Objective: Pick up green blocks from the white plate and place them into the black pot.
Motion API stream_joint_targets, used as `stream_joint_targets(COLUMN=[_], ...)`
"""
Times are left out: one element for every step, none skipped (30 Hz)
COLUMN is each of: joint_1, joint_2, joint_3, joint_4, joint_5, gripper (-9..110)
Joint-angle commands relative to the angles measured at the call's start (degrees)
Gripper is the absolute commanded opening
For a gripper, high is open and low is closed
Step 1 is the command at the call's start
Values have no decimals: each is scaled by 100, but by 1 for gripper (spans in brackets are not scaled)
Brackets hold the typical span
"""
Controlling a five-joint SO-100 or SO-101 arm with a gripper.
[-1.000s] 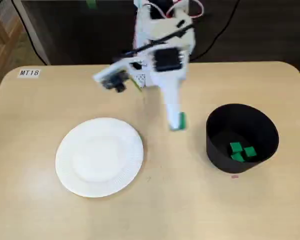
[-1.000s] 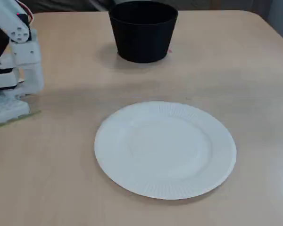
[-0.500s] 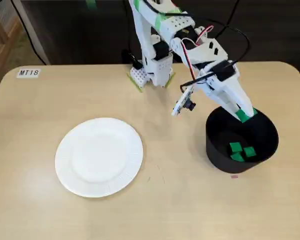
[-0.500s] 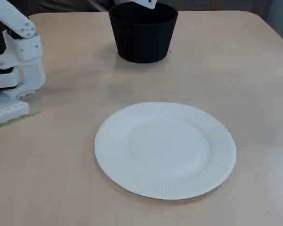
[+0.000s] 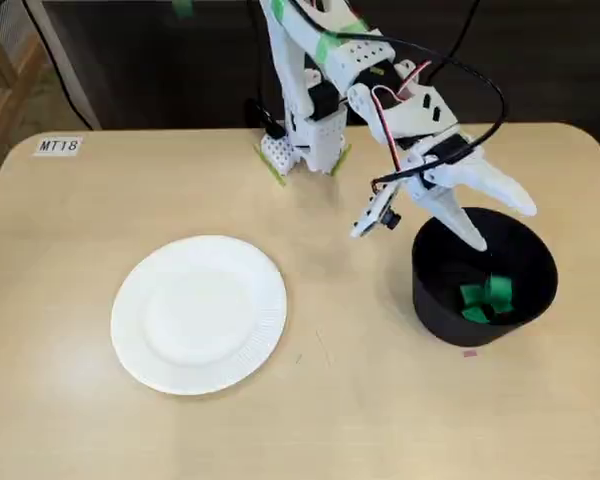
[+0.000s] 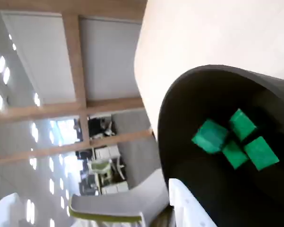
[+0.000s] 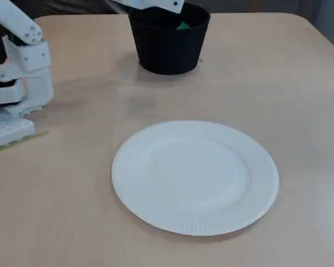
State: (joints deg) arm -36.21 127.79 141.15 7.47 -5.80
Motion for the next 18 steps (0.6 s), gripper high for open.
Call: stream_joint_targets(joint_1=[79, 141, 246, 387, 562, 773, 1037, 1318, 1617, 1898, 2206, 2487, 2742, 2971, 3164, 3278, 3340, 3349], joint_2=[378, 519, 694, 879, 1099, 1354, 1582, 1819, 2030, 2188, 2312, 2399, 2487, 2602, 2813, 3103, 3445, 3814], joint_3=[-123, -123, -123, -132, -167, -220, -299, -404, -545, -721, -949, -1222, -1459, -1600, -1591, -1433, -1134, -729], joint_4=[114, 176, 264, 404, 668, 976, 1318, 1661, 2021, 2391, 2830, 3305, 3779, 4201, 4509, 4676, 4720, 4693], joint_5=[-35, 9, 79, 185, 176, 176, 167, 167, 141, 105, 88, 44, 0, -18, 9, 44, 97, 185], gripper=[34, 23, 10, -2, -2, -2, -2, -2, -2, -2, -2, -2, -2, -2, -2, -2, -2, -2])
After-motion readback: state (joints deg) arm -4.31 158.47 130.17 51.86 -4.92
